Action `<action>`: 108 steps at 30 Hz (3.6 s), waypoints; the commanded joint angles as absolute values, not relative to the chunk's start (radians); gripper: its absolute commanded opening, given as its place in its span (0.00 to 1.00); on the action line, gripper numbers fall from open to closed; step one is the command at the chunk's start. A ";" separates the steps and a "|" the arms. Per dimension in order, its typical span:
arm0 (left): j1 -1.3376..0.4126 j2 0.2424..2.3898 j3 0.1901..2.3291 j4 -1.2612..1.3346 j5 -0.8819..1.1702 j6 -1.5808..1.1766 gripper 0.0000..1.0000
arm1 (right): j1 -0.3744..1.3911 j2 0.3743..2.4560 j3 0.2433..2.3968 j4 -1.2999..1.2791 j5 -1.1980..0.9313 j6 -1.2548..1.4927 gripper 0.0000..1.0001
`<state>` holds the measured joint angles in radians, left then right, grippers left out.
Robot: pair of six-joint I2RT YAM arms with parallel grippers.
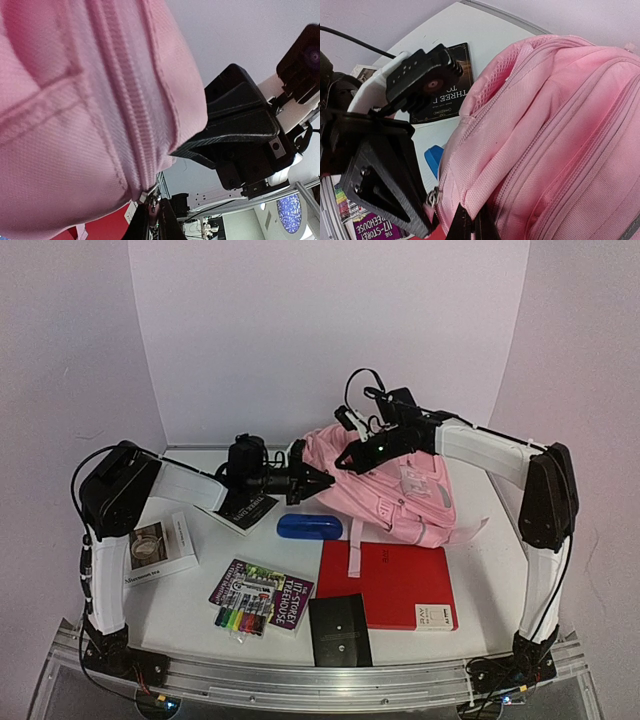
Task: Pack the student bag
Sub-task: Unzip the student bag at the center of the board.
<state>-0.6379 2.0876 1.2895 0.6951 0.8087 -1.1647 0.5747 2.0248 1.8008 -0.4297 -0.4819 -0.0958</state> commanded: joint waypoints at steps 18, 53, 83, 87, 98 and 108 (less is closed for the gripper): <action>-0.771 1.706 1.249 0.142 -0.046 -0.399 0.46 | 0.547 1.931 1.836 -0.411 -0.409 -0.036 0.00; -1.024 2.035 1.483 0.271 -0.668 0.263 0.09 | 0.547 1.933 1.823 -0.411 -0.518 0.081 0.00; -0.957 1.908 1.373 0.241 -0.316 0.052 0.41 | 0.547 1.925 1.820 -0.413 -0.519 0.070 0.00; -0.954 1.948 1.411 0.216 -0.295 0.057 0.39 | 0.546 1.921 1.814 -0.413 -0.530 0.078 0.00; -0.933 2.037 1.509 0.132 -0.309 0.031 0.36 | 0.547 1.908 1.809 -0.413 -0.559 0.088 0.00; -0.905 2.002 1.476 0.151 -0.326 0.009 0.12 | 0.547 1.913 1.792 -0.414 -0.564 0.067 0.00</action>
<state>-0.9210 2.0506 1.4844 0.1231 -0.3133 0.0237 0.5434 1.9987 1.7836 -0.4931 -0.5098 0.0784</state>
